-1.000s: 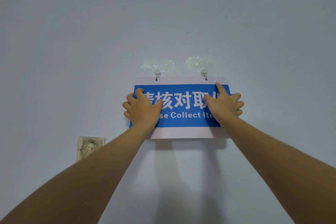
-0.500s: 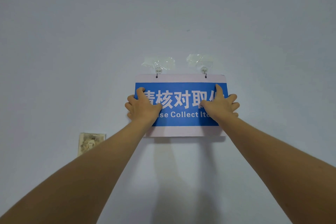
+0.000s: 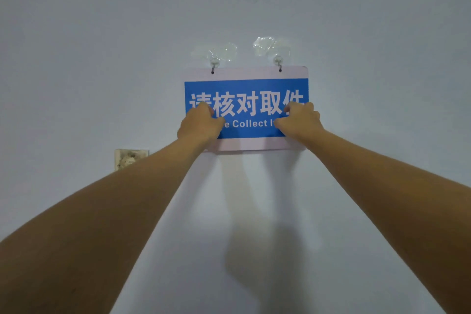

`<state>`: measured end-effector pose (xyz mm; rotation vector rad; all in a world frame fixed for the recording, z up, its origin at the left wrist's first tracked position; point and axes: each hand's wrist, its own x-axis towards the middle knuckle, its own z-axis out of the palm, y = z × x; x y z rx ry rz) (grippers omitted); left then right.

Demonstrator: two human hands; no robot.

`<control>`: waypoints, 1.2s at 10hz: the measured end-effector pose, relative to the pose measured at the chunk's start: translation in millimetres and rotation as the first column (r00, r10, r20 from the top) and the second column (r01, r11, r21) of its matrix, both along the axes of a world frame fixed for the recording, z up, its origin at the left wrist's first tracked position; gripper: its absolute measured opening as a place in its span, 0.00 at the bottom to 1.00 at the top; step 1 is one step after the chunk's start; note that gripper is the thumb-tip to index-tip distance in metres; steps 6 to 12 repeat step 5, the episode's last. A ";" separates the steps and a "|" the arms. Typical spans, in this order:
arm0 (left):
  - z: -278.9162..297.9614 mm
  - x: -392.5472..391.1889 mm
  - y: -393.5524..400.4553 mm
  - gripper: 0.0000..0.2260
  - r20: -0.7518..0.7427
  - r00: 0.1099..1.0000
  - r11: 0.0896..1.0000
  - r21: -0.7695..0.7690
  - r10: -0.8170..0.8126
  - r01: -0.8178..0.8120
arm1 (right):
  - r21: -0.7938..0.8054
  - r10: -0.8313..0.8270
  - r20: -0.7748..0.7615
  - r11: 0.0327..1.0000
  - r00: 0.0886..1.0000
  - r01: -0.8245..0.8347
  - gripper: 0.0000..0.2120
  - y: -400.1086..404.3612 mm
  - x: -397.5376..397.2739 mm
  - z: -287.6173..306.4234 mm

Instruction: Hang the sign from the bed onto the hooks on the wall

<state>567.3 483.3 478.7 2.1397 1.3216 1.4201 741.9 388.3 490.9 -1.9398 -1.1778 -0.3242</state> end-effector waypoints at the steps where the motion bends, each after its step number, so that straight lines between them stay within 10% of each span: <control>1: -9.5 -1.7 -14.8 0.11 -0.105 0.994 1.000 0.019 0.023 -0.021 | -0.041 -0.006 0.056 0.999 0.998 0.009 0.20 -11.2 -0.7 -7.1; 12: -37.6 -44.3 -53.0 0.09 -0.187 0.975 0.992 0.012 0.122 -0.122 | -0.109 0.204 0.108 0.975 0.973 -0.192 0.09 -4.7 -28.0 -29.4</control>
